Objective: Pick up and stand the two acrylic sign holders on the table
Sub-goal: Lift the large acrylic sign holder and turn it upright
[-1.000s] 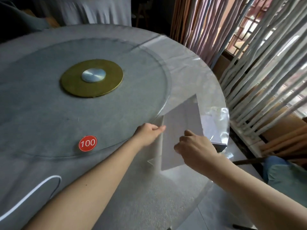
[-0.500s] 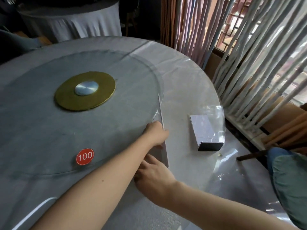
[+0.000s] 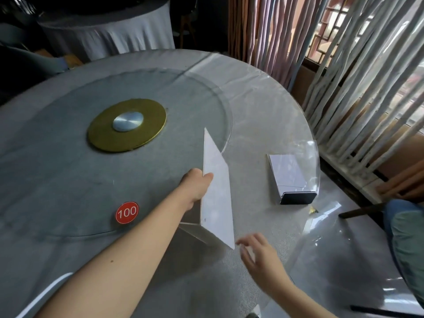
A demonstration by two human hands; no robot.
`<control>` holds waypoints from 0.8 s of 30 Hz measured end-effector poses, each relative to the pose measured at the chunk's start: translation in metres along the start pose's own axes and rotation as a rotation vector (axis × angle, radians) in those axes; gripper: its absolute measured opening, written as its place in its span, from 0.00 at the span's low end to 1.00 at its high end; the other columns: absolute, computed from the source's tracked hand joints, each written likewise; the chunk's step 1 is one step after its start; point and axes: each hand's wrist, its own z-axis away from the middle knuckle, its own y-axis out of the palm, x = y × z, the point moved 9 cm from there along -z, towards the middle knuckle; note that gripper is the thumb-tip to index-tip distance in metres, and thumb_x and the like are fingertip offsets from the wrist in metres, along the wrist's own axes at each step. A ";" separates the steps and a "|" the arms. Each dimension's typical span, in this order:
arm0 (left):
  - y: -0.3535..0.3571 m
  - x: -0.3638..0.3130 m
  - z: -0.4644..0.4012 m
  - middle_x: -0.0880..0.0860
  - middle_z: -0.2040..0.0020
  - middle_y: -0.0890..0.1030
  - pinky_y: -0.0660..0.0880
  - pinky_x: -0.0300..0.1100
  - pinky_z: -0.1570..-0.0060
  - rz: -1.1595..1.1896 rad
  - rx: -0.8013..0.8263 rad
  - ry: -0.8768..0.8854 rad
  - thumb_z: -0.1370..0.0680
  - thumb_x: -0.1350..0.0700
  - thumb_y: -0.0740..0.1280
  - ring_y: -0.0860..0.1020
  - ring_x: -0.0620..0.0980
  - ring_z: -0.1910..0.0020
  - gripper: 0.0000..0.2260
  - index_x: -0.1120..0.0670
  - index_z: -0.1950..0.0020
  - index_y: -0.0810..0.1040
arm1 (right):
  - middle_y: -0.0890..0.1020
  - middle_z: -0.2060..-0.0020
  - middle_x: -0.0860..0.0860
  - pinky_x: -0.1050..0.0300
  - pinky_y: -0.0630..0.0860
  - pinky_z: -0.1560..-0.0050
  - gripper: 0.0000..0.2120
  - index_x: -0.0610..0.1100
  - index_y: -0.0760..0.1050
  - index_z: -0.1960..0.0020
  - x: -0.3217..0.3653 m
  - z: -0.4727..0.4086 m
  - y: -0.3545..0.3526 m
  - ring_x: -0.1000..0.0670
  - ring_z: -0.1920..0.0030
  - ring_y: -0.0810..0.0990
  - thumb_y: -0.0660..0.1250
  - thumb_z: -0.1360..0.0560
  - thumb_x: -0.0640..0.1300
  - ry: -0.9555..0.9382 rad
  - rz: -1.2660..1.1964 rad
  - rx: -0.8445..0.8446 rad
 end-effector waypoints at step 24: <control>-0.099 0.135 0.106 0.47 0.34 0.78 0.70 0.45 0.34 0.091 -0.220 0.041 0.18 0.49 0.61 0.76 0.48 0.35 0.16 0.54 0.32 0.73 | 0.81 0.53 0.47 0.39 0.82 0.53 0.15 0.44 0.73 0.44 0.030 -0.072 0.047 0.42 0.55 0.83 0.69 0.24 0.53 0.276 -0.255 0.144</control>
